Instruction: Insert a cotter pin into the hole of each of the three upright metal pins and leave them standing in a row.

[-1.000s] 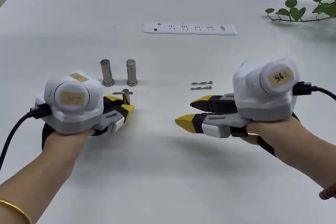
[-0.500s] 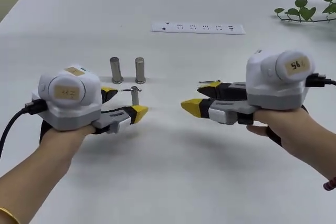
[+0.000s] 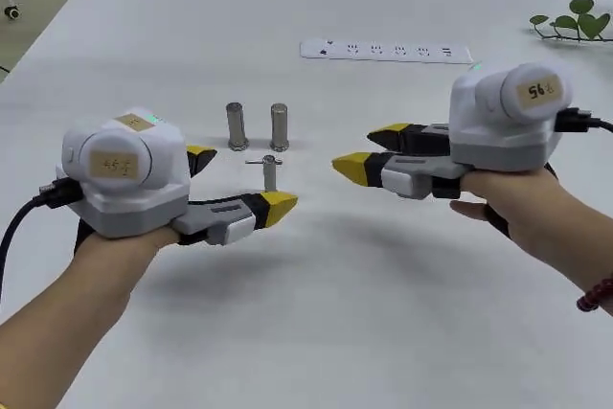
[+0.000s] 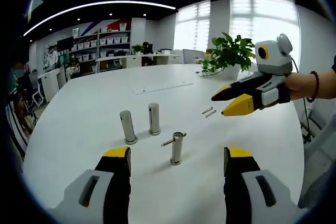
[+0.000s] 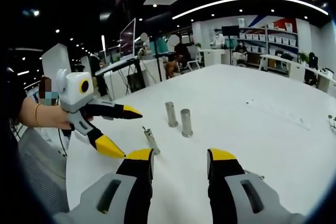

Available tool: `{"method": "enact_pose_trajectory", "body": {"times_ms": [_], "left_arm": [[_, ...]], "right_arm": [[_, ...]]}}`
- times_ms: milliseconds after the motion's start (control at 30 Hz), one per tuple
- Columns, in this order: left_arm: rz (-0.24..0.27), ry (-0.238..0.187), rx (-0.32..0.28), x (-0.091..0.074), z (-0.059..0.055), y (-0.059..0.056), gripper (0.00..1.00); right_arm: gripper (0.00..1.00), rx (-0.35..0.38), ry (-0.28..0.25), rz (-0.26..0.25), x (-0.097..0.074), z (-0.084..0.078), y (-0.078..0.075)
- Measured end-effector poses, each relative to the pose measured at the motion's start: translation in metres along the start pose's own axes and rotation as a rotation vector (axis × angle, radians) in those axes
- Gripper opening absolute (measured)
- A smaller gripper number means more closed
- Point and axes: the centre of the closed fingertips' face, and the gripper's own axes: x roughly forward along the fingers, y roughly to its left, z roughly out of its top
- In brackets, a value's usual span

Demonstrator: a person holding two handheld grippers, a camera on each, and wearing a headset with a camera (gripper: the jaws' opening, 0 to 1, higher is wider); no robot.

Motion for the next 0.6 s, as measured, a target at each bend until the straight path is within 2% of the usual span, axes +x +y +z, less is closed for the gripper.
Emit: {"method": "enact_pose_trajectory", "body": {"times_ms": [100, 233, 433, 600], "left_arm": [[0.002, -0.012, -0.023, -0.004, 0.002, 0.0, 0.74], [0.0, -0.022, -0.03, -0.008, 0.004, -0.002, 0.79], [-0.008, -0.032, -0.031, -0.013, 0.006, -0.005, 0.85], [-0.005, -0.039, -0.035, -0.02, 0.008, -0.007, 0.91]], "right_arm": [[0.38, -0.006, -0.007, 0.003, 0.008, 0.004, 0.0], [0.38, -0.029, -0.033, -0.001, 0.02, 0.011, -0.002], [0.37, -0.05, -0.044, 0.009, 0.043, 0.018, -0.007], [0.36, -0.06, -0.038, 0.019, 0.06, 0.019, -0.002]]}}
